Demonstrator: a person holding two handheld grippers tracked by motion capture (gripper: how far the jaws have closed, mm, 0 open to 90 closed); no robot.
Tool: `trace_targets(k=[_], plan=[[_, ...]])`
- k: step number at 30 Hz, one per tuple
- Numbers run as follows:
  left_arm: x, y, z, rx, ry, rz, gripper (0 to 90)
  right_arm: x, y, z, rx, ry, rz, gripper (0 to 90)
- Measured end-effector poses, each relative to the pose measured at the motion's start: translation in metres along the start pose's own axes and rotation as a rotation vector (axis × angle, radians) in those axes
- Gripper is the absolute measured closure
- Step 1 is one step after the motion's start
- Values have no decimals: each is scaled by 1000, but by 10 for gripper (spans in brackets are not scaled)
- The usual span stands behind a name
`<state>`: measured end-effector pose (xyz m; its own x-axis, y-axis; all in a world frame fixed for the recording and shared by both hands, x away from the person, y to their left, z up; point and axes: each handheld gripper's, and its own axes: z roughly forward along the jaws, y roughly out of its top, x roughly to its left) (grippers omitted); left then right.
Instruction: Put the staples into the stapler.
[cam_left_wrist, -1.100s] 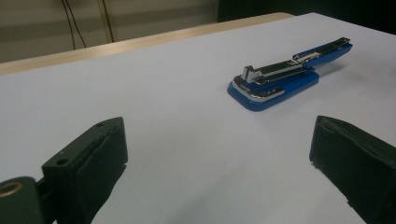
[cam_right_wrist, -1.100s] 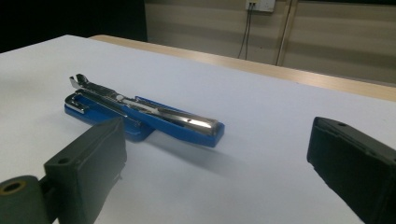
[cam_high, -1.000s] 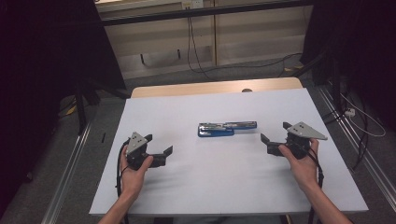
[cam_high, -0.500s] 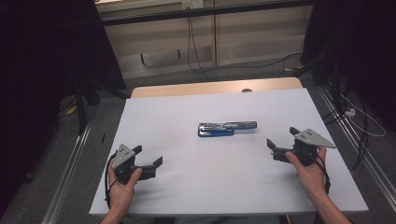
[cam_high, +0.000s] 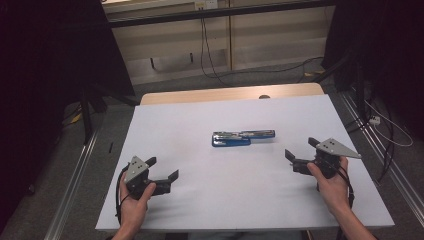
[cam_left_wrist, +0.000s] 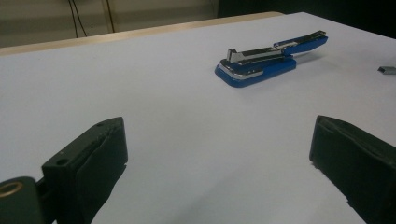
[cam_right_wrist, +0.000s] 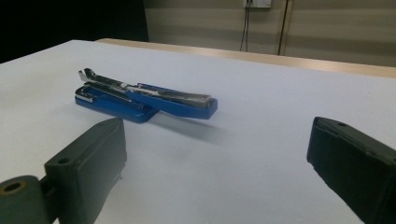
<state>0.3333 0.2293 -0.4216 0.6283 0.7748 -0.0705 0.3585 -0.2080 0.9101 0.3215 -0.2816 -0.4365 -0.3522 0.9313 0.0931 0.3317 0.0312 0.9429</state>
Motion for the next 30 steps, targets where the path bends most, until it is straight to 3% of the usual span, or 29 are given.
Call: trace_targets(k=[3,5,8,11,13,16,18,22,24,25,27,30], plan=[[2,-1,-1,0,7,-11,44,0,0,3,-3,-15,-2,43],[4,-1,-3,-4,13,-9,44,2,1,5,10,-17,-30,49],[4,-1,-4,-8,20,-11,43,2,3,7,27,11,-35,49],[4,-1,-8,-39,24,-39,44,4,5,9,40,31,-19,55],[3,0,-11,-48,46,-31,44,3,5,11,50,42,9,65],[1,-2,-14,-51,42,-49,44,0,8,10,90,48,-18,62],[-1,-4,-17,-41,42,-57,44,-4,10,10,110,65,-7,45],[-2,-6,-20,-31,39,-48,44,-8,14,10,146,82,-17,55],[-2,-6,-18,-25,43,-45,44,-12,18,13,152,113,5,33],[-2,-7,-15,2,42,-32,43,-14,18,14,161,119,20,34],[-3,-8,-14,9,35,-37,43,-16,18,17,179,125,28,36],[-4,-6,-12,4,24,-29,43,-19,21,22,253,143,16,45]])
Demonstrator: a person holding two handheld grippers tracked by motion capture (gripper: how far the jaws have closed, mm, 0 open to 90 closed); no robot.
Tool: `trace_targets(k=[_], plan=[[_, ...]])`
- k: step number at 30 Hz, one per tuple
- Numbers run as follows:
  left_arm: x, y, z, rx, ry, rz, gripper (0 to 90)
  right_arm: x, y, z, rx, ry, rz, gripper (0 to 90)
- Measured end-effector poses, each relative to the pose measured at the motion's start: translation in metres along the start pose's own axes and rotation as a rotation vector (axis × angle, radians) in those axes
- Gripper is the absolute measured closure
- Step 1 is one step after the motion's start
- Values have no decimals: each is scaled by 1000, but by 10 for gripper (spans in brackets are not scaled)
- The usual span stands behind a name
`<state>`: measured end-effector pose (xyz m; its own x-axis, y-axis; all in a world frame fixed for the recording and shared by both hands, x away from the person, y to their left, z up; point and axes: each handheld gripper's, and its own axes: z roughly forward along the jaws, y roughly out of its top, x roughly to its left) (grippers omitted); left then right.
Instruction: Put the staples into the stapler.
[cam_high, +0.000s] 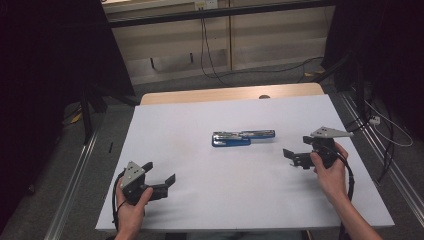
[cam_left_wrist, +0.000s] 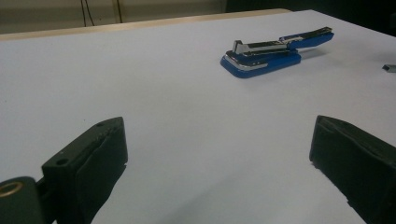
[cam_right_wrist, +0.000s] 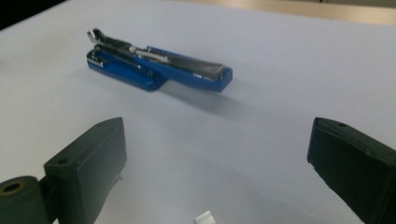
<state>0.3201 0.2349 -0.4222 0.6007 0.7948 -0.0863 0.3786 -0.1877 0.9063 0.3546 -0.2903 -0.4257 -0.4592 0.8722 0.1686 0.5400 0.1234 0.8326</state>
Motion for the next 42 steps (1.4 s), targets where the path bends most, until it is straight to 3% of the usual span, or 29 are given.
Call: trace_targets(k=[5,7,10,13,14,16,23,24,35,36,42], plan=[[-1,1,0,3,1,1,43,-5,11,4,37,19,-3,46],[-1,1,1,7,-5,2,44,-9,20,11,89,3,-35,51],[-1,1,3,12,-10,2,43,-11,24,15,125,-18,-33,70],[0,0,5,22,-12,0,44,-15,22,18,77,8,-25,45],[0,0,5,24,-16,1,43,-16,21,20,110,2,-50,71],[0,0,5,25,-18,0,43,-17,21,19,111,1,-58,72],[0,1,3,22,-21,5,44,-19,16,21,184,38,-57,95],[0,1,4,22,-20,4,43,-18,16,23,219,41,-75,121],[0,0,4,27,-21,6,43,-17,18,17,310,18,-149,270],[0,0,3,26,-20,5,44,-19,18,16,340,33,-153,303],[1,0,4,29,-23,4,43,-22,17,12,385,75,-159,370]])
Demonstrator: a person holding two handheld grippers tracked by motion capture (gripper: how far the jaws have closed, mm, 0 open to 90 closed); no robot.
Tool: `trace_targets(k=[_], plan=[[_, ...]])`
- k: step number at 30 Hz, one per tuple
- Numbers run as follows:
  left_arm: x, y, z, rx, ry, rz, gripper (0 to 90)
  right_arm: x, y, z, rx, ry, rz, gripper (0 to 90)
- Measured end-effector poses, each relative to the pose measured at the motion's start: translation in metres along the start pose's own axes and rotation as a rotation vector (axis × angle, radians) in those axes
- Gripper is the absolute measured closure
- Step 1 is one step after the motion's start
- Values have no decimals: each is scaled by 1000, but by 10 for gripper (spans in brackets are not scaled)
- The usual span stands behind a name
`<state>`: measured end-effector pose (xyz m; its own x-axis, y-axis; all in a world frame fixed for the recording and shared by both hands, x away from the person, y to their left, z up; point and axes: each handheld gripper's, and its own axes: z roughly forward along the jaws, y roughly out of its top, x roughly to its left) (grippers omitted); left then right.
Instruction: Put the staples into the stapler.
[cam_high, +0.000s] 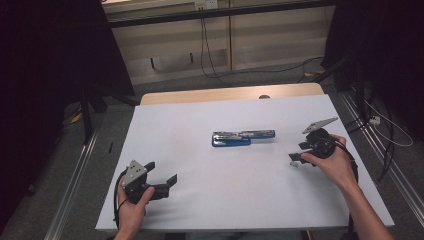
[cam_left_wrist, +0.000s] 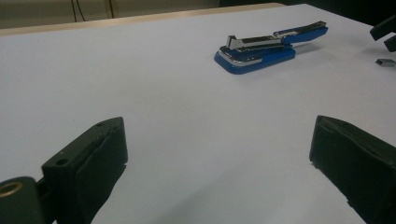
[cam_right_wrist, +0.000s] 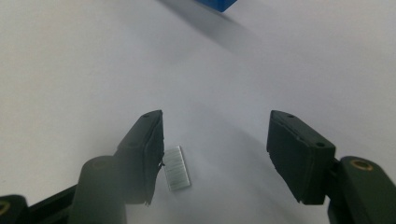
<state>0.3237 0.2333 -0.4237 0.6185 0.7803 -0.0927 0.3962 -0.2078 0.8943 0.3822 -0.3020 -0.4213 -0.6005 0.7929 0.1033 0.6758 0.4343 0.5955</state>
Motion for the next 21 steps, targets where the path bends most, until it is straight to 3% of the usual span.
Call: trace_targets(k=[4,13,21], plan=[[0,0,0,0,1,2,43,0,-1,-1,36,43,-7,435],[0,0,0,-1,-5,1,43,5,3,0,117,42,-53,533],[0,0,1,-2,-4,-4,43,5,1,4,158,92,-76,609]])
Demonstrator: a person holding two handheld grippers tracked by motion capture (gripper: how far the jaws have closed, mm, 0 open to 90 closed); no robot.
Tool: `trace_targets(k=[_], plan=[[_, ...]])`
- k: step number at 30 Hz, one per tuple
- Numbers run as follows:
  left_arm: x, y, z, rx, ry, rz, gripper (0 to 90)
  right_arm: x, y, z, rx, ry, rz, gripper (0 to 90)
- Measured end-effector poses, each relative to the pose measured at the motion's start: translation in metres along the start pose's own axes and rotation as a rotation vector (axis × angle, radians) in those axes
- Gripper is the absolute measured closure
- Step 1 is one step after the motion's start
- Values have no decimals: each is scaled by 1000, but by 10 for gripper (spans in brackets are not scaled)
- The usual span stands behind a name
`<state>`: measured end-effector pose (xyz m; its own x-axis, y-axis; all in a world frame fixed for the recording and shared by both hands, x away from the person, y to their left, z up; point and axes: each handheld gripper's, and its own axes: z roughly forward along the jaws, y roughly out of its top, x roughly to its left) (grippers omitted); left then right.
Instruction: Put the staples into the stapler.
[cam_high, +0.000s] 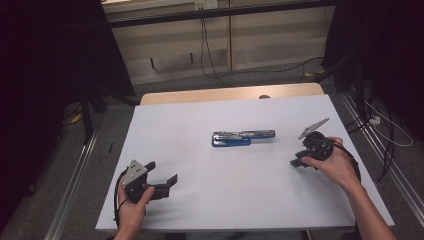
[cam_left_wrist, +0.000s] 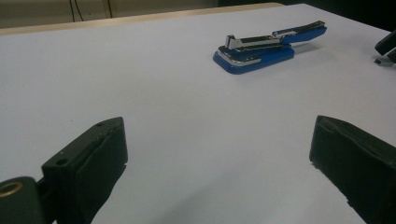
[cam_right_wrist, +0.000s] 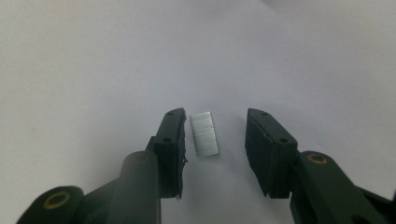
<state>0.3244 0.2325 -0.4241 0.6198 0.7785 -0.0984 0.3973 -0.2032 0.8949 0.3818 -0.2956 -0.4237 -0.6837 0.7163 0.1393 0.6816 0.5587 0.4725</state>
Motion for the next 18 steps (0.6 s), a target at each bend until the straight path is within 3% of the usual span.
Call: trace_targets(k=[6,18], plan=[[0,0,-1,4,-1,7,44,1,0,4,27,17,-13,666],[1,0,-1,6,-2,10,43,3,0,6,34,-8,-48,740]])
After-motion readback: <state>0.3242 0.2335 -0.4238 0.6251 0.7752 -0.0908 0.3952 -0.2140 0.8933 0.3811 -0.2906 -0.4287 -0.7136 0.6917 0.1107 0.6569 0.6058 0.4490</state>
